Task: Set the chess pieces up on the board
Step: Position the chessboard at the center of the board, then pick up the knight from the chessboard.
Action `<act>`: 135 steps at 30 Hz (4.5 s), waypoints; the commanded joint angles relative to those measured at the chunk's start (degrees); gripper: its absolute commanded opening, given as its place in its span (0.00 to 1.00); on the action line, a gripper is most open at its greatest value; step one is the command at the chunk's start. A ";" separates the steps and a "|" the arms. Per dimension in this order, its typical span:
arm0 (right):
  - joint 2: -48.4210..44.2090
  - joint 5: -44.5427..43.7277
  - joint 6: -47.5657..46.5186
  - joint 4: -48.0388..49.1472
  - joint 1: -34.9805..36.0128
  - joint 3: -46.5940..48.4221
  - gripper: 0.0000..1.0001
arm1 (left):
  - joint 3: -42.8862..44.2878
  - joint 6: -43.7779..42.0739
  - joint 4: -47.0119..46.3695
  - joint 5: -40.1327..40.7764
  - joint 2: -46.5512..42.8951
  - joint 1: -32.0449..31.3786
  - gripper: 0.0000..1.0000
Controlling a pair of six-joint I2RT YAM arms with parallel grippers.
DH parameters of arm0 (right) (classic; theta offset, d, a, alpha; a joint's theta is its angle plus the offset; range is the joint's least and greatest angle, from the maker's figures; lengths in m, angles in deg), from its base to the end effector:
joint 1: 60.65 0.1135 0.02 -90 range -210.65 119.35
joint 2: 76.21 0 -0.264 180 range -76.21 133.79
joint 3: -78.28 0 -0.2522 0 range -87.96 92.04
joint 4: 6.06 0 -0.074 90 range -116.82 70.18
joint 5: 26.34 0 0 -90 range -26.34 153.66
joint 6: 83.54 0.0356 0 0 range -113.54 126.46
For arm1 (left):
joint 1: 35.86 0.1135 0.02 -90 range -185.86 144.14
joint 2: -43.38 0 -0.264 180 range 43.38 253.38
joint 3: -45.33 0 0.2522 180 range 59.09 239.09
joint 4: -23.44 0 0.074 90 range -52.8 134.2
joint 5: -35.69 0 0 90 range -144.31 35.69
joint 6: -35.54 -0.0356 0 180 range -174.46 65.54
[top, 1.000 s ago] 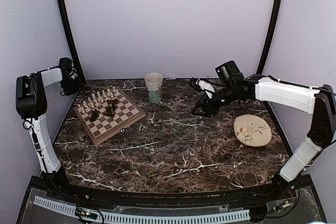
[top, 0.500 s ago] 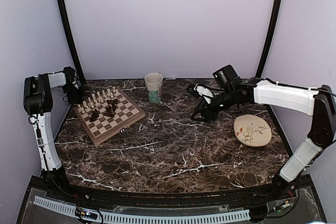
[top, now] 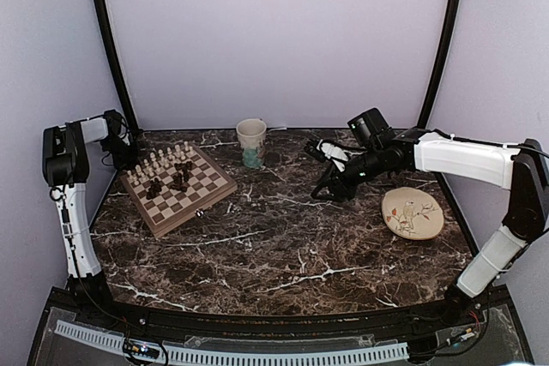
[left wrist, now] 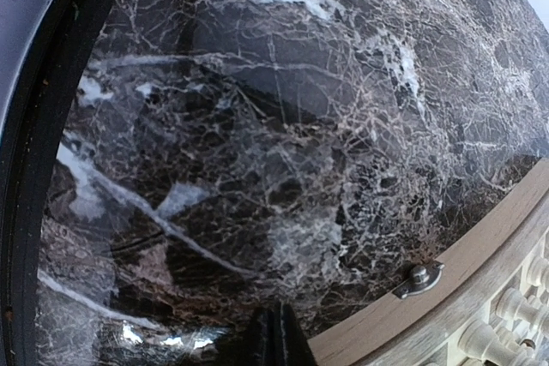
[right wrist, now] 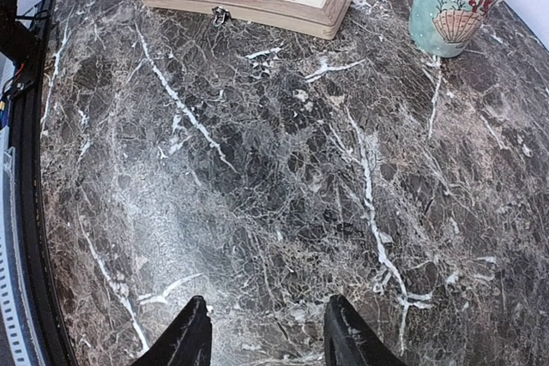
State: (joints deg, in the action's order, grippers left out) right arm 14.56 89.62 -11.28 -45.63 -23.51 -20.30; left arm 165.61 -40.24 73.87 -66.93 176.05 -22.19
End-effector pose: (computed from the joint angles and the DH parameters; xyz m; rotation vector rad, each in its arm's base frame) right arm 0.2633 0.2189 0.2566 -1.3008 2.0517 0.7027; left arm 0.4827 0.1094 0.1568 -0.5707 2.5926 -0.2965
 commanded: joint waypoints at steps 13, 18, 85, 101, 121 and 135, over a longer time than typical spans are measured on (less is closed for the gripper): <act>2.34 2.32 -0.24 2.14 0.64 0.28 0.43 | -5.24 -1.49 3.32 -8.55 -3.80 -2.48 0.01; 3.63 1.78 -0.10 2.88 0.58 0.47 0.41 | -7.15 -1.99 2.36 -9.05 -4.99 -4.57 0.01; 23.09 -0.83 1.13 1.86 -0.76 6.61 0.30 | -64.92 18.21 -22.80 -14.71 -46.32 -35.19 0.00; 16.95 1.53 2.37 0.00 -7.89 7.90 0.30 | -61.10 18.00 -11.76 0.28 -56.91 -39.64 0.00; -22.46 9.74 -12.18 8.06 -15.95 -24.53 0.48 | -31.74 -13.23 -8.67 2.34 -46.86 -48.49 0.49; -20.36 1.11 -15.00 8.59 -16.08 -23.50 0.43 | -6.76 -9.57 8.28 14.04 -19.17 -59.64 0.33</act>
State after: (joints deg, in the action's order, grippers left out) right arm -6.78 91.83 -24.59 -38.35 -39.35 -45.48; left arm 154.94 -50.73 73.78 -57.36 154.91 -80.68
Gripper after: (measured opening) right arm 0.431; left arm 0.325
